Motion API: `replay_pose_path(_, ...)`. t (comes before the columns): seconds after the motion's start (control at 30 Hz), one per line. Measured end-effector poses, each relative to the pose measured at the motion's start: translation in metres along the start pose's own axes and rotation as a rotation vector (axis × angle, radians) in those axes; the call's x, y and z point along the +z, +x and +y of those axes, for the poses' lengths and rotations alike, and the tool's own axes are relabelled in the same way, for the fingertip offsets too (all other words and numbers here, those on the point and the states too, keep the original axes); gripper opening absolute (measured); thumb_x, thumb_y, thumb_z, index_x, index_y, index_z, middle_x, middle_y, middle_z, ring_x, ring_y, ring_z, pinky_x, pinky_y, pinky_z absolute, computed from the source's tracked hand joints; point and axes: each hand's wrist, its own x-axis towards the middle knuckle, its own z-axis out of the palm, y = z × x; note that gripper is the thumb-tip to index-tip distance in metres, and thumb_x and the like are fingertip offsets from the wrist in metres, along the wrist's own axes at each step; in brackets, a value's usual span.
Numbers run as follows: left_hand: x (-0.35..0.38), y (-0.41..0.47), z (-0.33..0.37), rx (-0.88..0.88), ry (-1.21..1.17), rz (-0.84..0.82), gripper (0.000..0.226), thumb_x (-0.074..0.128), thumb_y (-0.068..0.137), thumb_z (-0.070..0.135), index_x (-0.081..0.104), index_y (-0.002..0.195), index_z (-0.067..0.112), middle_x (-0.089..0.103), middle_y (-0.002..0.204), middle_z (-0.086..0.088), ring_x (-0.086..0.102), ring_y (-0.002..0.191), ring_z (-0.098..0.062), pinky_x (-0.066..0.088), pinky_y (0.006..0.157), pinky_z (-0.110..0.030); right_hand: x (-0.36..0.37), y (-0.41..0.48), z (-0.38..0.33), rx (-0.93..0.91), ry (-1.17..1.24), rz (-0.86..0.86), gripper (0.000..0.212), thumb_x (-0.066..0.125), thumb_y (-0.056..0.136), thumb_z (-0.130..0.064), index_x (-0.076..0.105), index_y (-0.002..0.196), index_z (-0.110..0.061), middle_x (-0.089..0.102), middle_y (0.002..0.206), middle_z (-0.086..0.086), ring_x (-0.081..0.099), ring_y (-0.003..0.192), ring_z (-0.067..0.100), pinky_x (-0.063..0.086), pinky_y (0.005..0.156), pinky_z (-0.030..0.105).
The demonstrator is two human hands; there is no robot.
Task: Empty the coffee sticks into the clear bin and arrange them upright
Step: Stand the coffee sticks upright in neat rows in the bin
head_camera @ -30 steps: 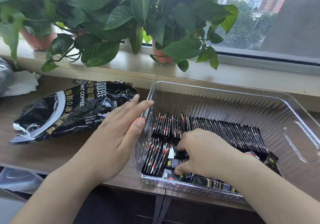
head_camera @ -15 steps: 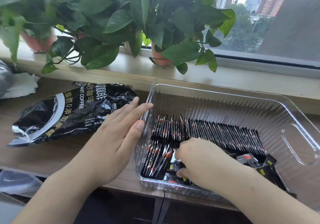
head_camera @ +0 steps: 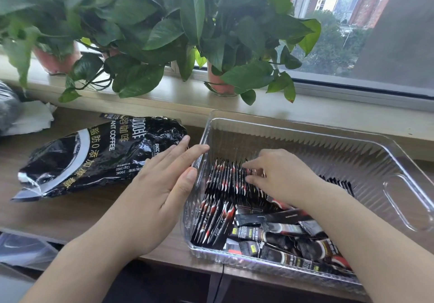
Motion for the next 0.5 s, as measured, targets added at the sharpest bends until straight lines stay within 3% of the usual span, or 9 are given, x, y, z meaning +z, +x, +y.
replay_pose_path(0.17, -0.001, 0.000, 0.000, 0.003, 0.018, -0.006, 0.049, 0.018, 0.097, 0.061, 0.026, 0.145, 0.059, 0.018, 0.158, 0.029, 0.008, 0.145, 0.013, 0.011, 0.116, -0.023, 0.013, 0.008, 0.007, 0.004, 0.017, -0.066, 0.050, 0.053, 0.100, -0.050, 0.055, 0.144, -0.026, 0.056, 0.118, -0.002, 0.055, 0.118, 0.022, 0.045, 0.097, 0.033)
replay_pose_path(0.37, 0.001, 0.001, -0.001, 0.007, -0.005, 0.006, 0.051, 0.018, 0.097, 0.062, 0.029, 0.146, 0.056, 0.020, 0.158, 0.029, 0.011, 0.145, 0.011, 0.013, 0.117, -0.023, 0.015, 0.006, 0.013, -0.012, 0.069, 0.047, 0.047, 0.061, 0.096, -0.047, 0.064, 0.134, -0.021, 0.064, 0.119, -0.005, 0.058, 0.113, 0.017, 0.048, 0.098, 0.032)
replay_pose_path(0.5, 0.001, 0.001, -0.002, 0.016, -0.004, 0.012, 0.050, 0.019, 0.098, 0.062, 0.030, 0.146, 0.055, 0.021, 0.158, 0.028, 0.012, 0.146, 0.009, 0.014, 0.118, -0.025, 0.016, -0.001, 0.014, -0.029, 0.064, 0.004, 0.043, 0.057, 0.097, -0.048, 0.069, 0.128, -0.021, 0.061, 0.123, -0.007, 0.058, 0.112, 0.016, 0.048, 0.100, 0.033)
